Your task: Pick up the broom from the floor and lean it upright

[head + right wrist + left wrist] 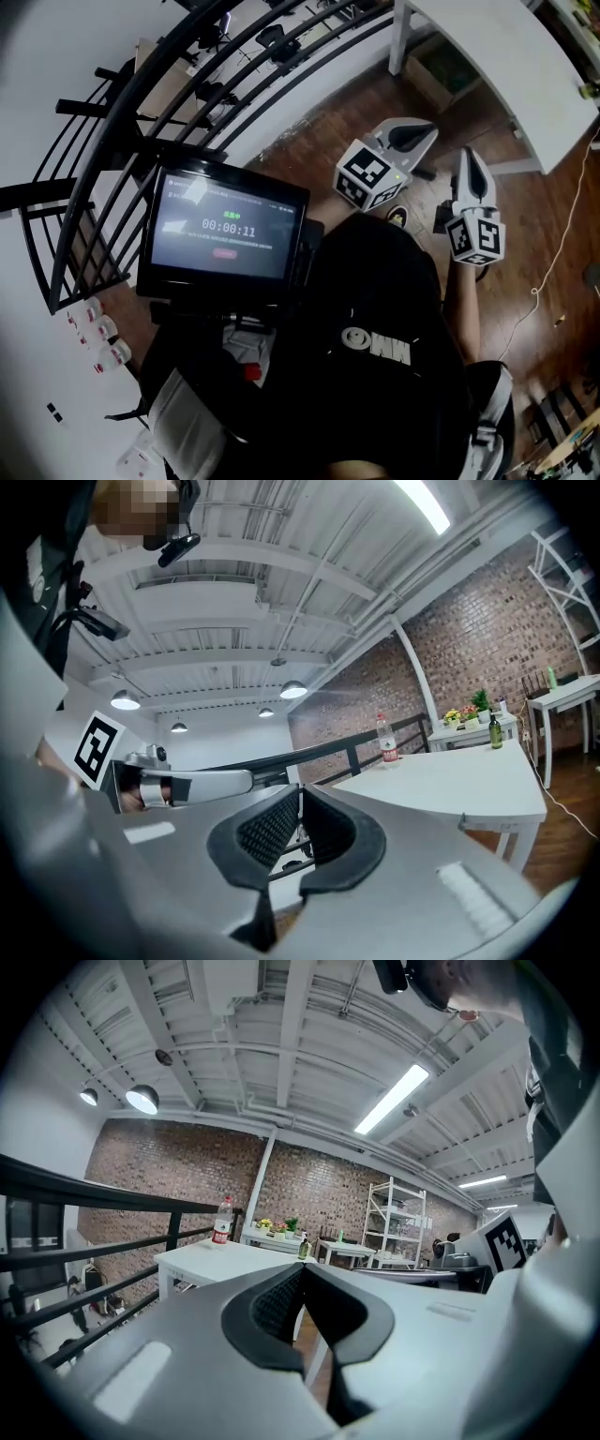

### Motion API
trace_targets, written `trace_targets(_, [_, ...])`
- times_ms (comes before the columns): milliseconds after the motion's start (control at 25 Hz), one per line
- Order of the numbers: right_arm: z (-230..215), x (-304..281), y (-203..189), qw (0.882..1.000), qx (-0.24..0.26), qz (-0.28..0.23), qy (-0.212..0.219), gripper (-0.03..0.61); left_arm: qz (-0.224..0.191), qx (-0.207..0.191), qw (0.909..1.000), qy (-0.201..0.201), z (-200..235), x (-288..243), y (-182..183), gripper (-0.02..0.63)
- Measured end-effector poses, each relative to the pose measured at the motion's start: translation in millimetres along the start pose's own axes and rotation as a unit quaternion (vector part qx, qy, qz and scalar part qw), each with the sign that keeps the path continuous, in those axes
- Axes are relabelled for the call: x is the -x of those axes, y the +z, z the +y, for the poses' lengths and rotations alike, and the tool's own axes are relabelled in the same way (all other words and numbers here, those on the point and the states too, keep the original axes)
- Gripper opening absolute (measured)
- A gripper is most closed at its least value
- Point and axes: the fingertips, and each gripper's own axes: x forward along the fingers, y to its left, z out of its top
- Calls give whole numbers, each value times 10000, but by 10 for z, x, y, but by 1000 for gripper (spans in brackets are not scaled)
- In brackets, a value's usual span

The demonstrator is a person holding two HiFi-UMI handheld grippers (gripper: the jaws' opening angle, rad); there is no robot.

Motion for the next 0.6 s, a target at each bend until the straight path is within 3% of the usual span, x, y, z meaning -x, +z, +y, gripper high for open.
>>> trace_targets(600, [-23, -79, 48, 10000, -4, -66, -52, 6, -24, -63, 10000, 26, 42, -11, 38, 14])
